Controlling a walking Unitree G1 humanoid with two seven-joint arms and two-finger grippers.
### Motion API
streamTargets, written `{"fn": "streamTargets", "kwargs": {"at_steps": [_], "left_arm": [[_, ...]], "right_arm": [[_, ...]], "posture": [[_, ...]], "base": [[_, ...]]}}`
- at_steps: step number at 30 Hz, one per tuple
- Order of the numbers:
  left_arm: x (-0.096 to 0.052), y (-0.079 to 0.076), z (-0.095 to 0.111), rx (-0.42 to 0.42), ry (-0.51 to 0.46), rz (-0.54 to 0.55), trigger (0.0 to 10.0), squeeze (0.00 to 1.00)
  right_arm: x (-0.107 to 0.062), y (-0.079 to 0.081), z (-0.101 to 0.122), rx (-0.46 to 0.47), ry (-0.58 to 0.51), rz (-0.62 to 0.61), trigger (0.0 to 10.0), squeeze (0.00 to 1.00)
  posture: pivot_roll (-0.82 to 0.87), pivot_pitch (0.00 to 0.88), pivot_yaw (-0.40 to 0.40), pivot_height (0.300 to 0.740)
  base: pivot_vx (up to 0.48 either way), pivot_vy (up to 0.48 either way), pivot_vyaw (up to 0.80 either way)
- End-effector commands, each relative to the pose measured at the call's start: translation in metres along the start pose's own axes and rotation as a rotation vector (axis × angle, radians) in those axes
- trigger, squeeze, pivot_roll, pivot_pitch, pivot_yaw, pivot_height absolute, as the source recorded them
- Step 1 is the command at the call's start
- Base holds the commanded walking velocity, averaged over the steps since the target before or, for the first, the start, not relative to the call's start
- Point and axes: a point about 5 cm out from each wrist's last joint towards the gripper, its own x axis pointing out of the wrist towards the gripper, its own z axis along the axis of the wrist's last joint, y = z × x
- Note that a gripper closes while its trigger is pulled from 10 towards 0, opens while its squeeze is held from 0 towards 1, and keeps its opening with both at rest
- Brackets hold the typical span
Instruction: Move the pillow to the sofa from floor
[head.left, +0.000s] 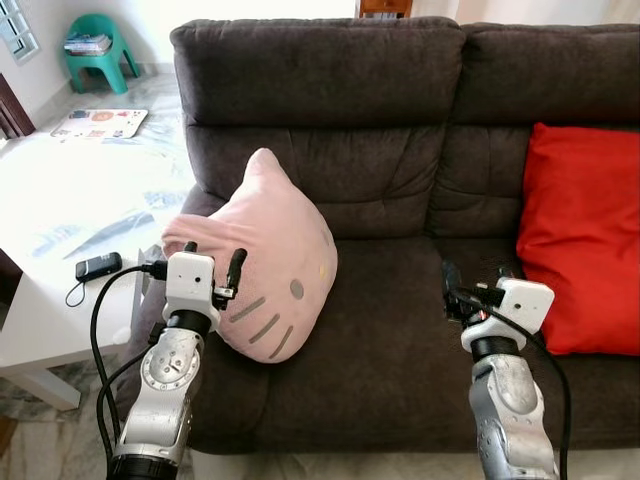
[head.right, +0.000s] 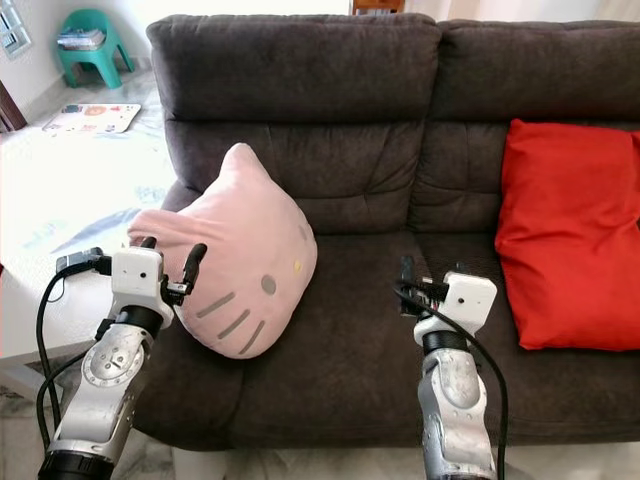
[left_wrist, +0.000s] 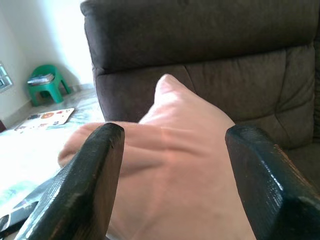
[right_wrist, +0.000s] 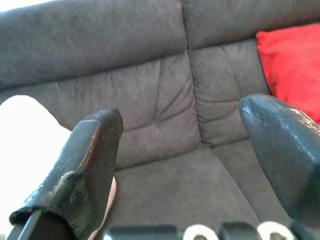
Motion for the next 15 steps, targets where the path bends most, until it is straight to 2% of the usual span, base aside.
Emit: {"fn": "streamTargets", "kwargs": {"at_steps": [1,15], "left_arm": [[0.0009,0.0038,-0.0011,-0.01,-0.004,0.012,10.0,0.0],[-0.0007,0.0039,-0.0039,-0.018,-0.007,0.016,10.0,0.0]], "right_arm": [[-0.0003,0.0008,-0.0045,0.014,0.008,-0.01,10.0,0.0],[0.0055,0.0014,-0.001,0.01,-0.017,0.003,10.0,0.0]], "posture": [[-0.01,0.0,0.024,0.74],[-0.02,0.0,0.023,0.74]], "base": [[0.0,0.0,0.0],[0.0,0.0,0.0]]}}
